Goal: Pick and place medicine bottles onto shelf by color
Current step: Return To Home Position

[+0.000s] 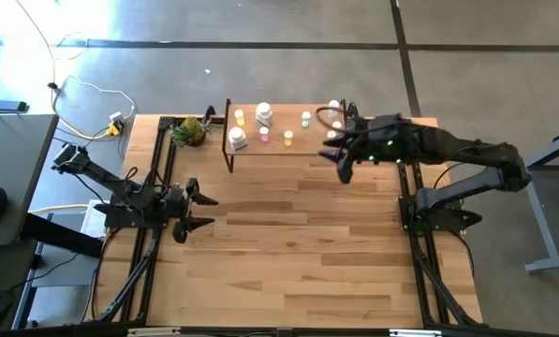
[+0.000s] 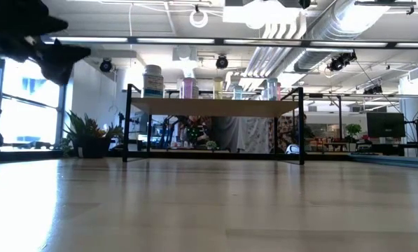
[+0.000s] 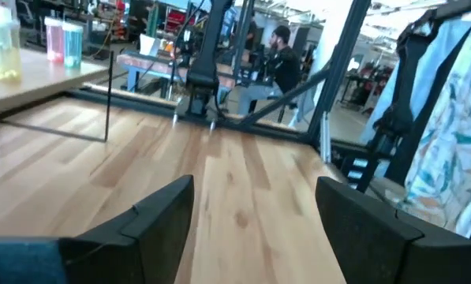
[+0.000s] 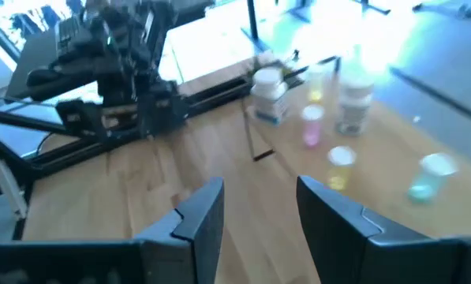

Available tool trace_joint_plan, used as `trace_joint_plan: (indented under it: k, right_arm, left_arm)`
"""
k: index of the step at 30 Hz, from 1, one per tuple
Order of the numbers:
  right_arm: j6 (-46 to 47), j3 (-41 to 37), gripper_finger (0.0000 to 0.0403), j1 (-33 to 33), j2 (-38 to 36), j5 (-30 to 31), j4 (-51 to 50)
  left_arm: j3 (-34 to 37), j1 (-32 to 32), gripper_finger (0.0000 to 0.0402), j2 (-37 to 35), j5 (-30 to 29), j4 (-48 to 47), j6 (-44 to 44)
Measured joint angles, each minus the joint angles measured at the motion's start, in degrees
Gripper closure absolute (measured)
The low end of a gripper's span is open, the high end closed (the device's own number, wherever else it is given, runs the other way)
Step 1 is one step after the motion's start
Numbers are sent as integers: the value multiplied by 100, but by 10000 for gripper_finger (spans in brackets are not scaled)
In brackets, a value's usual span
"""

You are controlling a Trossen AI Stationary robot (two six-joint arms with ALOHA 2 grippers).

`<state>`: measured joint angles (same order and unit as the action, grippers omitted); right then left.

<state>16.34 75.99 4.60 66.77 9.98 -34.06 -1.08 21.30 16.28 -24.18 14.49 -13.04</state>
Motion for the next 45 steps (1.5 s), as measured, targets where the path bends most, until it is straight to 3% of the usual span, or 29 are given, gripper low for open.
trace_joint_plan:
  k: [5, 10, 16, 23, 32, 45]
  right_arm:
    - [-403, 0, 251, 287, -759, 26, -300]
    - [-510, -119, 251, 240, -1773, 555, -665]
    - [-310, -2296, 251, -175, -3307, 1036, 641]
    - [25, -4395, 251, -439, -4616, 956, 1735]
    - [245, -5998, 251, -729, -5485, 846, 2317]
    - [763, -7194, 251, -1055, -6207, 831, 2612]
  left_arm:
    - [44, -132, 147, -154, 2, -571, -26]
    - [42, -400, 147, -149, 16, -623, -35]
    - [42, -609, 147, -149, -131, -648, 210]
    - [42, -638, 147, -147, -175, -653, 516]
    - [39, -638, 147, -146, -176, -654, 472]
    - [38, -638, 147, -145, -175, -655, 470]
